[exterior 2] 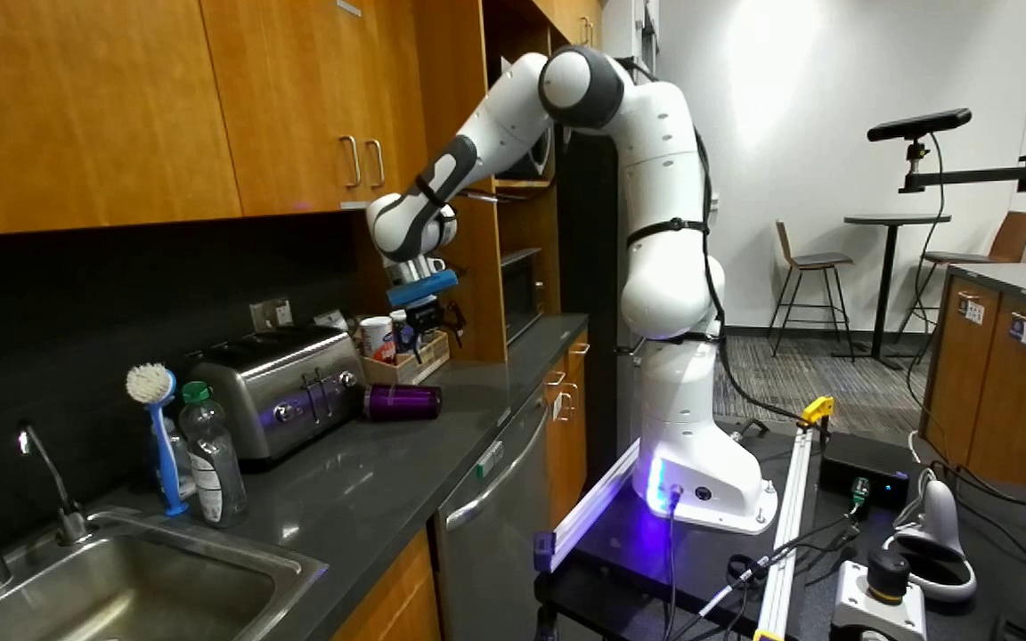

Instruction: Pick up the cup

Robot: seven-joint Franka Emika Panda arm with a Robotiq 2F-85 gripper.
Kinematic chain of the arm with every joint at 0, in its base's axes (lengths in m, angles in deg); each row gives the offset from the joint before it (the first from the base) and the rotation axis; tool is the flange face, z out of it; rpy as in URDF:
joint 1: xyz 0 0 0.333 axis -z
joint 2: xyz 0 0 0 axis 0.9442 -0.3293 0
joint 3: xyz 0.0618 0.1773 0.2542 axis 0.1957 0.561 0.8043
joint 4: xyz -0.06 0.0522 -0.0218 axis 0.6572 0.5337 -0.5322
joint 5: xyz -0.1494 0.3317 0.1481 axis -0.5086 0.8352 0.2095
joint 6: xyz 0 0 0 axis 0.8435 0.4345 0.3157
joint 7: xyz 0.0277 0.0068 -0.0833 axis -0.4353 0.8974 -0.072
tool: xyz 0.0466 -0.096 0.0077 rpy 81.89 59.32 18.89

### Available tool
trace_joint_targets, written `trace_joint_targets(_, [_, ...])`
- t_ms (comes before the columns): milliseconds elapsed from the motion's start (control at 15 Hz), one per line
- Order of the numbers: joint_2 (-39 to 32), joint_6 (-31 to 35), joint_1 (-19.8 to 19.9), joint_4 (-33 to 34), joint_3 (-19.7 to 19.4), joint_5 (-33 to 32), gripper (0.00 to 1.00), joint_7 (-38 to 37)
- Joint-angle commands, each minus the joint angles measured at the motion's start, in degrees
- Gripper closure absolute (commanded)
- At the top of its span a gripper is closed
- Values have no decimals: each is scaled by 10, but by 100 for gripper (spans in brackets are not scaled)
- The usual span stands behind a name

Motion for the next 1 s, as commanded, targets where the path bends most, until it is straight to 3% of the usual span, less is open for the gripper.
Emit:
trace_joint_targets(0, [-44, 3, -19, 47, -20, 9, 0, 45])
trace_joint_targets(933, [-18, 56, -36, -34, -27, -115, 0, 396])
